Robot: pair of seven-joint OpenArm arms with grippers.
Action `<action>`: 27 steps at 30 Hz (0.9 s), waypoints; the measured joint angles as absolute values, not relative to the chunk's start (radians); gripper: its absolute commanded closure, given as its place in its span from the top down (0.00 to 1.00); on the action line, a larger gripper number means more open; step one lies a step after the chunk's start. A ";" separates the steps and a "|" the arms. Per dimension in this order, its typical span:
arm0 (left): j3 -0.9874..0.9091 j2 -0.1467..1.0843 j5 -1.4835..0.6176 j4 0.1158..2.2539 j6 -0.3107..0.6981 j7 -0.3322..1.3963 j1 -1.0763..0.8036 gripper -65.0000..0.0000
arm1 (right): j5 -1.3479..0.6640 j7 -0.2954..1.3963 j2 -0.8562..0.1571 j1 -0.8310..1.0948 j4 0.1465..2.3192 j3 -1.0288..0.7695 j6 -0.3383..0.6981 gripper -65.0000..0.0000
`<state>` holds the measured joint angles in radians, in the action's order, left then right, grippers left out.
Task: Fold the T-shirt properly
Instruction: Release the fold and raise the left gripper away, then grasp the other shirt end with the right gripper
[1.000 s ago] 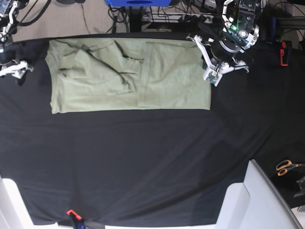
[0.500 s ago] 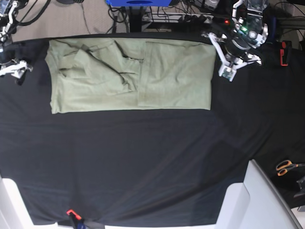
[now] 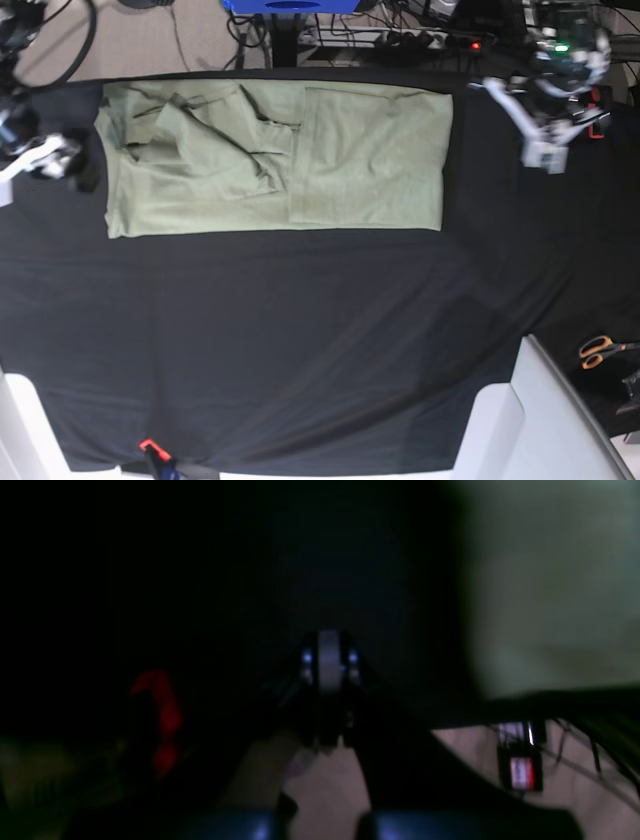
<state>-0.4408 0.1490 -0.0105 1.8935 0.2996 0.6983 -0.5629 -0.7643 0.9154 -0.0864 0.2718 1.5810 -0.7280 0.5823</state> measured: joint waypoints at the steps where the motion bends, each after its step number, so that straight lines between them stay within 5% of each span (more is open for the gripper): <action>1: -0.488 0.147 -0.077 1.888 0.316 0.696 -0.564 0.00 | -0.793 0.962 -0.092 0.263 1.575 -0.748 0.585 0.92; 5: -0.682 0.157 -0.350 1.843 0.519 0.686 -0.575 0.00 | -0.823 1.039 -0.099 0.212 1.513 -0.806 0.586 0.92; 11: -0.847 0.155 -0.376 1.769 0.686 0.695 -0.582 0.00 | -0.817 1.056 -0.221 0.151 1.198 -0.799 0.580 0.92; 27: -0.873 0.151 -0.376 1.698 0.697 0.697 -0.576 0.00 | -0.907 1.015 -0.150 0.142 1.132 -0.524 0.611 0.92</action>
<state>-0.8734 0.1509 -0.3756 1.6978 0.6968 0.6968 -0.5762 -0.9073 1.0149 -0.1501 0.1425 1.1320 -0.5240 0.6113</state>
